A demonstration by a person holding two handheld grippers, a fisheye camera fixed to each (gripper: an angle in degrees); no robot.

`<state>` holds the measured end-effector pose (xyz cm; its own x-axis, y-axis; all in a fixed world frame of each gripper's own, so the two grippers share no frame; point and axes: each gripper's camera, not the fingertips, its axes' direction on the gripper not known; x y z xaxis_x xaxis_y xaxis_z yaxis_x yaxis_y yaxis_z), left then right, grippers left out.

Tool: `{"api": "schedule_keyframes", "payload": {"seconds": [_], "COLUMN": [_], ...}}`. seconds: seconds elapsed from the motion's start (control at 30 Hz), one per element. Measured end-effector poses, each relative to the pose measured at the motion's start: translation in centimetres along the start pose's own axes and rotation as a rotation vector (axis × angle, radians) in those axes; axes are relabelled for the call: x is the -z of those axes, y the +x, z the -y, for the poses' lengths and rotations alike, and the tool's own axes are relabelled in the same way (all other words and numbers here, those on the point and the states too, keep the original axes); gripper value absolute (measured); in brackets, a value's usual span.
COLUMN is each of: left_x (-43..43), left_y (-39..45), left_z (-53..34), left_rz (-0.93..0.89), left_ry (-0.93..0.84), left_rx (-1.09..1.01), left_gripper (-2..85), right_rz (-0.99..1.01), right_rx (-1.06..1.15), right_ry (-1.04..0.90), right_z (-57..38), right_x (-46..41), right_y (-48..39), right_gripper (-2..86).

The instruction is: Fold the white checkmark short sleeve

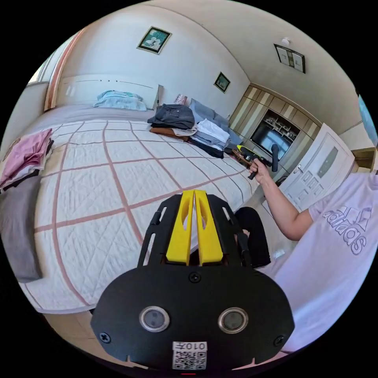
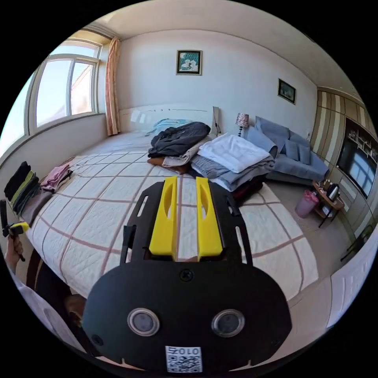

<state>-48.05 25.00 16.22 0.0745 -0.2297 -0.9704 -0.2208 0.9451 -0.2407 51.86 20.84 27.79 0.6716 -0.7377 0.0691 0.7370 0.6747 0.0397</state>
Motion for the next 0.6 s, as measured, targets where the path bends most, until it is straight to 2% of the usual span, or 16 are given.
{"api": "schedule_keyframes", "payload": {"seconds": [0.13, 0.23, 0.37, 0.5, 0.6], "left_x": [-1.9, -1.7, -0.4, -0.2, -0.9], "left_y": [1.4, 1.6, 1.0, 0.5, 0.2], "left_z": [0.7, 0.1, -0.4, -0.7, -0.9], "left_rz": [-0.074, 0.052, 0.124, 0.137, 0.069], "left_ry": [-0.007, -0.063, -0.05, -0.046, -0.017], "left_rx": [0.035, 0.044, 0.09, 0.114, 0.125], "left_gripper": [-0.2, -0.2, -0.2, -0.2, -0.2], "right_rz": [-0.146, -0.201, -0.289, -0.245, -0.164], "right_rx": [0.132, 0.254, 0.323, 0.317, 0.21], "right_ry": [-0.055, -0.172, -0.26, -0.284, -0.359], "right_z": [5.5, 8.0, 8.6, 8.8, 10.0], "right_x": [-5.9, -10.7, -15.0, -15.6, -15.3], "right_y": [4.7, 6.4, 8.5, 10.6, 13.1], "right_gripper": [8.8, 9.8, 9.4, 7.9, 4.9]}}
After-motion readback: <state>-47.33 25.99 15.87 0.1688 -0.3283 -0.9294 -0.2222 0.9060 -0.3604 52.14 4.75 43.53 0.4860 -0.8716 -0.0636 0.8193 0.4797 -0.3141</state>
